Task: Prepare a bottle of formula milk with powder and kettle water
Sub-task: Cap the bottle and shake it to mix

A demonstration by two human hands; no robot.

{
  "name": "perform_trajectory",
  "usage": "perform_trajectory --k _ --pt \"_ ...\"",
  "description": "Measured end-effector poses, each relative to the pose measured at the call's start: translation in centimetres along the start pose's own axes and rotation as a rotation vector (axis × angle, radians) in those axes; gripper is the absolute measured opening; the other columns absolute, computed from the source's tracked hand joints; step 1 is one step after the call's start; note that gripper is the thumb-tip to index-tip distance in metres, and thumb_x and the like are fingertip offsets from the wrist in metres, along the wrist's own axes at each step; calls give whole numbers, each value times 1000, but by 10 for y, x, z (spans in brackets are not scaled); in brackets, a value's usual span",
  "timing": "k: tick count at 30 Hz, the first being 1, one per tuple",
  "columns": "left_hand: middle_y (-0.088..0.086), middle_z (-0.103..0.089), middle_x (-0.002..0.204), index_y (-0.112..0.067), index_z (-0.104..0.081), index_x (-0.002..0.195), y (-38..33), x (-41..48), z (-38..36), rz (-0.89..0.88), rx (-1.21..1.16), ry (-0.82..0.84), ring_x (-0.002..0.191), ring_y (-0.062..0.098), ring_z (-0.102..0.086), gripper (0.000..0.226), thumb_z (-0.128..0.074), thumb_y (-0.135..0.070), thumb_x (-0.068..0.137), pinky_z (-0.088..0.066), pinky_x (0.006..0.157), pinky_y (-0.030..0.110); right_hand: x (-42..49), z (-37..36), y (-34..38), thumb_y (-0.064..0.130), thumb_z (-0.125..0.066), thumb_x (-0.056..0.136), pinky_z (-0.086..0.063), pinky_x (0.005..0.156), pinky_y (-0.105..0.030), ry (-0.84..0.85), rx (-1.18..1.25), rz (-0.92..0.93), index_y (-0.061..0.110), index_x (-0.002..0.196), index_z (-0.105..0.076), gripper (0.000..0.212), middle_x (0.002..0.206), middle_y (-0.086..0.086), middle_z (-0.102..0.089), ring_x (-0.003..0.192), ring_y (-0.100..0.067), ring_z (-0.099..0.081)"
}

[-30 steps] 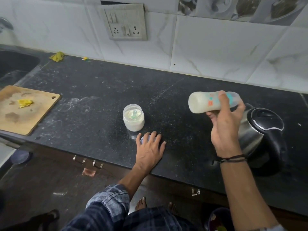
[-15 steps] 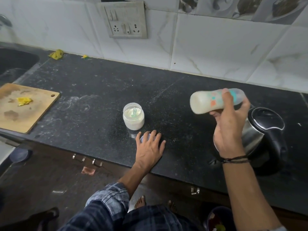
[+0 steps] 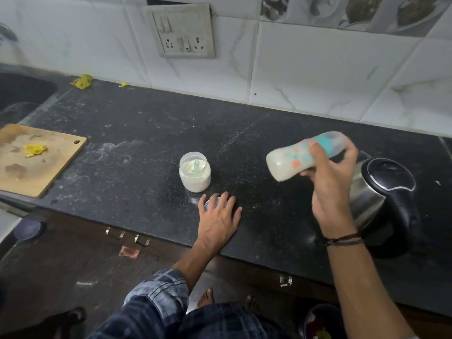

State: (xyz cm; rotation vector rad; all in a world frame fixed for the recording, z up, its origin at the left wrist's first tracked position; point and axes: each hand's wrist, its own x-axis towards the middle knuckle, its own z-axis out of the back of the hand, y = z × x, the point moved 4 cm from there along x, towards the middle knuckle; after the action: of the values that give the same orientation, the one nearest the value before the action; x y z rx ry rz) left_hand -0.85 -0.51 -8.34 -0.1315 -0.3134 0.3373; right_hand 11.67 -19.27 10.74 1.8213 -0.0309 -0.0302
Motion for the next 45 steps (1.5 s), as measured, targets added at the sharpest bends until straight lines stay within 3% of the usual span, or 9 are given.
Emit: perform_trajectory --k 6,10,14,18,22,27,31,40,45 --pt "-5 -61 132 -28 -63 123 1 -1 -2 -6 7 -4 124 25 -58 38 -44 -55 104 -26 116 55 1 -3 -1 40 -84 71 -53 55 -22 89 -90 -13 32 129 -53 67 116 -3 -72 97 -18 -77" --pt "-5 -61 131 -28 -63 122 0 0 -1 5 10 -3 123 24 -58 38 -44 -55 104 -27 116 55 4 4 -1 39 -82 80 -55 59 -24 -88 60 -25 30 130 -50 61 116 2 -71 99 -13 -76" --pt "-5 -60 132 -29 -62 123 2 0 -3 -5 13 2 124 23 -57 39 -41 -56 105 -25 116 54 3 0 -10 32 -80 83 -53 54 -21 72 -103 -61 29 126 -54 50 103 9 -72 93 -14 -77" --pt "-6 -60 130 -28 -62 122 0 0 -3 4 12 -5 122 24 -57 38 -43 -56 104 -26 116 54 5 7 -4 42 -80 82 -54 57 -22 -115 68 -26 32 125 -49 54 116 4 -68 97 -10 -76" --pt "-6 -61 130 -28 -64 122 1 -1 -2 -7 16 -25 122 24 -58 38 -45 -55 104 -27 116 54 4 2 -16 24 -79 89 -53 54 -21 116 -149 -76 34 122 -53 43 108 1 -72 93 -15 -77" --pt "-5 -61 131 -27 -63 123 1 -1 -2 -1 10 -14 122 24 -57 39 -43 -55 105 -27 116 55 5 6 -10 38 -80 82 -56 60 -23 -60 37 -65 31 130 -48 59 115 4 -68 98 -12 -76" --pt "-5 -60 133 -28 -62 123 3 -1 -5 -9 9 -11 123 23 -57 39 -43 -56 105 -27 116 54 3 1 -23 31 -80 86 -54 56 -23 137 -163 -136 30 130 -54 51 113 2 -70 95 -14 -76" --pt "-6 -59 132 -29 -61 123 3 -1 -7 -5 12 -9 123 23 -56 39 -41 -57 104 -26 115 54 0 -2 -18 24 -80 89 -55 57 -21 146 -176 -91 32 130 -51 51 113 3 -69 96 -12 -76" --pt "-6 -60 132 -29 -62 123 2 0 -6 4 17 0 123 23 -56 39 -42 -56 105 -26 115 54 5 2 -9 31 -77 91 -55 60 -22 -34 18 -79 31 131 -46 51 115 4 -68 95 -8 -75"
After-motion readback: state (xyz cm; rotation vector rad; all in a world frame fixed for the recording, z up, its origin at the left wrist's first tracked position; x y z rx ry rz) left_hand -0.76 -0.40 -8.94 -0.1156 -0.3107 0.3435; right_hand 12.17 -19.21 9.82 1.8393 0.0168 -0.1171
